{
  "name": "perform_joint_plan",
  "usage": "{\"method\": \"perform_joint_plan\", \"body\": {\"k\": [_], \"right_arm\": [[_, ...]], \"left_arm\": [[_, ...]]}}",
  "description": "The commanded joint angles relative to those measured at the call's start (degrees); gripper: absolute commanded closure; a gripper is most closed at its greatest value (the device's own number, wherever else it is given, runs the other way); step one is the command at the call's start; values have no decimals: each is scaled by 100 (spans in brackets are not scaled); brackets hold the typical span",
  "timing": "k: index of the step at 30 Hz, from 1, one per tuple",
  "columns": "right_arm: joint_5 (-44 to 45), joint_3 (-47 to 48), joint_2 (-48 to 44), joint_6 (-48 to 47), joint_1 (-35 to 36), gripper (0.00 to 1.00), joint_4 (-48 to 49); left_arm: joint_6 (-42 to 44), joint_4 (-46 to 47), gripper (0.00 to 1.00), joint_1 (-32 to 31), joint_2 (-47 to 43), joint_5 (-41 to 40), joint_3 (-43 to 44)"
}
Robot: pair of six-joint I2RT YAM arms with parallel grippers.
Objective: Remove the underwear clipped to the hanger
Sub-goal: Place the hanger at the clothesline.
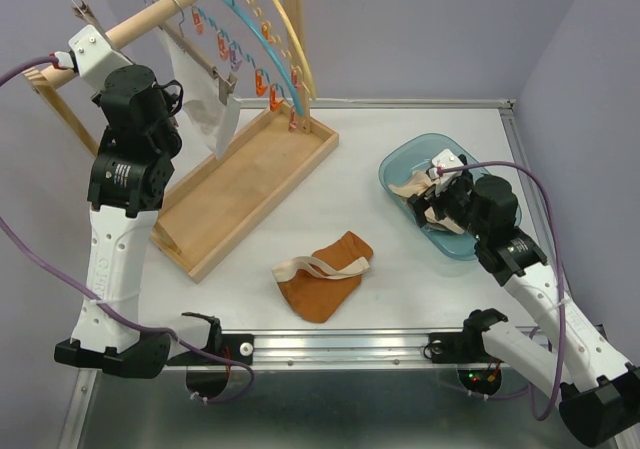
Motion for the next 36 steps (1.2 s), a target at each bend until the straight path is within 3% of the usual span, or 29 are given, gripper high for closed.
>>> {"method": "perform_joint_plan", "body": {"k": [1,10,16,21,25,33,36], "right_arm": [[-43,-110,-113,-23,-25,0,279],[-44,-110,-121,-23,-16,0,279],[-52,-119,-104,-32,-16,0,279],[-52,-119,-104,-41,-16,0,279],[-61,-110,-86,-41,-16,0,279],[-105,-180,-77,-207,-25,0,279],[-656,-312,-209,-567,-16,0,218]], "left_arm": [[-356,158,84,77,-104,-179,210],[-788,254,74,86,-474,410,-459],[-797,316,40,87,-693,744,-538],[-683,307,21,86,-939,991,-407],[-594,263,16,86,-1097,1122,-362],[-480,333,15,78,-1449,1667,-590],[-357,508,15,86,-1677,1957,-731]]}}
